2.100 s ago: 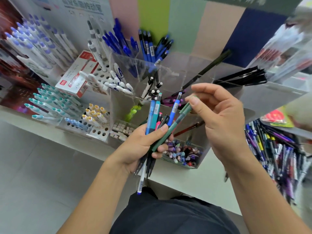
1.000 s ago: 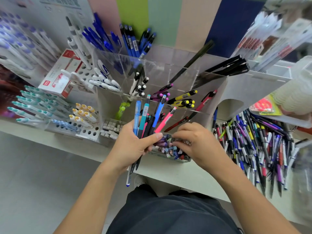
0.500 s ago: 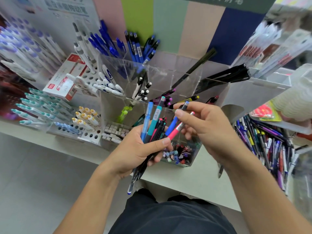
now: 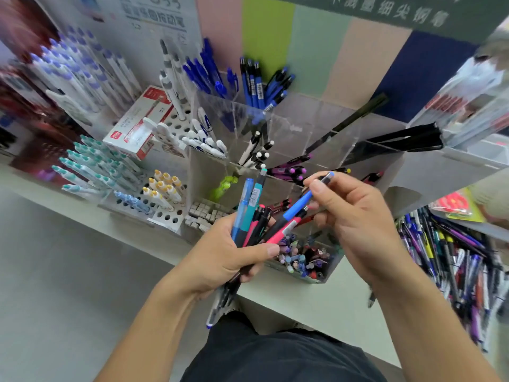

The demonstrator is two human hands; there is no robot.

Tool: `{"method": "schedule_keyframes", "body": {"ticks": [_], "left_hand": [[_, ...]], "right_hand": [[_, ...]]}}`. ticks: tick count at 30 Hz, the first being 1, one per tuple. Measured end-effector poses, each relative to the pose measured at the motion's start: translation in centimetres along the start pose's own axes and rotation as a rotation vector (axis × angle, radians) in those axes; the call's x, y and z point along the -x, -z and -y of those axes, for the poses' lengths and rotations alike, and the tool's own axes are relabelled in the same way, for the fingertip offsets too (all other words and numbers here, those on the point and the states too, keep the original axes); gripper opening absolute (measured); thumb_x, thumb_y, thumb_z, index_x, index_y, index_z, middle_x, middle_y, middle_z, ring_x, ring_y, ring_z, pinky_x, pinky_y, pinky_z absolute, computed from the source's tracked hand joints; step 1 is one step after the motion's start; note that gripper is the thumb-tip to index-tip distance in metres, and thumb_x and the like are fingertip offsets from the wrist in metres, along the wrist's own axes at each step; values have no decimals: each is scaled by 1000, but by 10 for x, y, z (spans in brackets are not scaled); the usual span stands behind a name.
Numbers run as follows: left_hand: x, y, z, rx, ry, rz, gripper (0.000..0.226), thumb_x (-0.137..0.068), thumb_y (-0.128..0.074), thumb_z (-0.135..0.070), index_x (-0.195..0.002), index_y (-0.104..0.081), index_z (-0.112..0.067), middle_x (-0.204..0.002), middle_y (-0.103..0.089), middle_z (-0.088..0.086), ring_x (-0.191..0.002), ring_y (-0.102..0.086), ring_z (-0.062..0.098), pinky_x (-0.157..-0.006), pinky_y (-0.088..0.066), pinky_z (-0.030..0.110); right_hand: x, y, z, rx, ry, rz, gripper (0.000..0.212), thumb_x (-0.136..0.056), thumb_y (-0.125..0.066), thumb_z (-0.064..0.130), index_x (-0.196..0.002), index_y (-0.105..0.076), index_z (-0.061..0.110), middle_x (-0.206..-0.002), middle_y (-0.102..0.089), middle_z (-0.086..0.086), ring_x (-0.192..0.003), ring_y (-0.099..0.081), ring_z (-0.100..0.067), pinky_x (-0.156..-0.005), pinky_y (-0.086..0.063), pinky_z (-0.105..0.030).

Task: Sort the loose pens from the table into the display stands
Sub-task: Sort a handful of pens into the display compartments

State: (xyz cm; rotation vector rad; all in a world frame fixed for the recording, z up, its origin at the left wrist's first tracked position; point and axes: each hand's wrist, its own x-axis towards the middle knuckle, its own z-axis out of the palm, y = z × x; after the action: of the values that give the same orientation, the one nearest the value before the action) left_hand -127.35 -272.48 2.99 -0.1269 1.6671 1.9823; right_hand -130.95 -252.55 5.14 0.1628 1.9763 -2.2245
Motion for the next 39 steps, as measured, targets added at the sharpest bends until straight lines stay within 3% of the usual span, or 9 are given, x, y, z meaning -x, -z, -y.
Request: {"method": "schedule_keyframes", "body": {"ticks": [3, 9, 12, 17, 23, 26, 30, 33, 39], "left_hand": [[11, 23, 14, 22, 22, -97, 23, -83, -73, -9, -99, -57, -7, -53, -52, -1, -42, -42, 12, -39, -35, 23], [13, 52, 25, 226, -16, -335, 42, -76, -76, -15, -110, -55, -3, -70, -52, 6, -46, -43, 11, -36, -33, 19], [6, 48, 22, 194, -47, -315, 41, -75, -81, -12, -110, -62, -6, -71, -57, 10, -46, -44, 13, -36, -32, 20], [-8, 34, 23, 111, -59, -250, 36, -73, -79, -12, -107, -68, -14, -68, -65, 5, -46, -46, 15, -38, -34, 21], [-22, 13, 28, 24, -17, -185, 27, -74, -81, -5, -94, -63, -4, -59, -51, 11, -46, -39, 19, -39, -33, 23], [-29, 4, 28, -3, -7, -147, 28, -72, -81, -9, -84, -57, -5, -53, -47, 7, -45, -39, 18, -39, -34, 23], [-35, -6, 23, -46, 6, -107, 40, -68, -82, -16, -101, -63, -6, -61, -62, 2, -48, -47, 18, -40, -36, 24], [-35, -7, 21, -86, 23, -92, 43, -68, -83, -19, -105, -64, -9, -68, -67, 1, -51, -53, 19, -41, -39, 25], [-26, 0, 22, 20, 4, -168, 31, -80, -77, -11, -108, -63, -9, -71, -66, 7, -50, -54, 15, -40, -40, 23]], "right_hand": [[-7, 20, 12, -96, 135, -175, 9, -93, -64, 14, -98, -72, 15, -78, -66, 0, -70, -59, -12, -61, -51, -19], [-5, 22, 10, 328, 530, -357, 15, -91, -73, 7, -103, -67, 15, -89, -72, -8, -76, -73, -22, -72, -61, -31], [-5, 16, -4, 434, 483, -310, 15, -90, -74, 7, -105, -73, 11, -90, -74, -6, -76, -73, -17, -72, -61, -30], [10, 9, -27, 757, 512, -178, 16, -88, -76, 11, -104, -77, 13, -92, -73, 7, -81, -68, -3, -75, -54, -16], [32, 53, -22, 861, 578, -323, 10, -88, -75, 10, -98, -77, 11, -86, -70, 7, -81, -64, 3, -73, -45, -5], [37, 72, -32, 857, 498, -361, 12, -87, -75, 6, -98, -78, 10, -87, -70, 6, -80, -63, 6, -72, -43, -3], [32, 74, -63, 945, 394, -253, 22, -83, -81, 4, -102, -79, 15, -92, -74, 9, -78, -60, 9, -76, -44, -1], [28, 70, -69, 974, 403, -285, 23, -80, -83, 5, -101, -80, 14, -89, -75, 9, -77, -57, 3, -76, -42, 1], [31, 46, -39, 825, 614, -307, 15, -83, -79, 14, -98, -79, 9, -90, -74, 7, -80, -67, -1, -76, -52, -9]]}}
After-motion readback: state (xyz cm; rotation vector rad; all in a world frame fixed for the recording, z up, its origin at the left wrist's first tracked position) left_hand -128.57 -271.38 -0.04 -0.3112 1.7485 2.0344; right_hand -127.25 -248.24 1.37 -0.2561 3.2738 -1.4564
